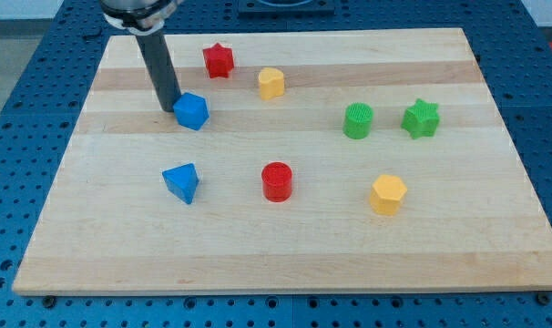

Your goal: Push the blue cube towards green circle

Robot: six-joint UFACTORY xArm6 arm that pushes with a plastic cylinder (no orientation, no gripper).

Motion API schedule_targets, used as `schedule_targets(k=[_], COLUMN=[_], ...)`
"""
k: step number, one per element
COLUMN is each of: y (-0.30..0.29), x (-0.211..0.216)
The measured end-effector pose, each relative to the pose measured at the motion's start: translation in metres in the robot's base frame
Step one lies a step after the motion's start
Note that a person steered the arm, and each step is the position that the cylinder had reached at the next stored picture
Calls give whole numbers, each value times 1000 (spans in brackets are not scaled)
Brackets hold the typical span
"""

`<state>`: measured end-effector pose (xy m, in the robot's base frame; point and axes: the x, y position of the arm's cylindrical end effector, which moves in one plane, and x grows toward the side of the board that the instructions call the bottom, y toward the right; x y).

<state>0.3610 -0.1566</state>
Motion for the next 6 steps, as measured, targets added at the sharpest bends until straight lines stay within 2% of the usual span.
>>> schedule_targets(k=[1, 4, 6], y=[32, 23, 61], x=[11, 45, 47])
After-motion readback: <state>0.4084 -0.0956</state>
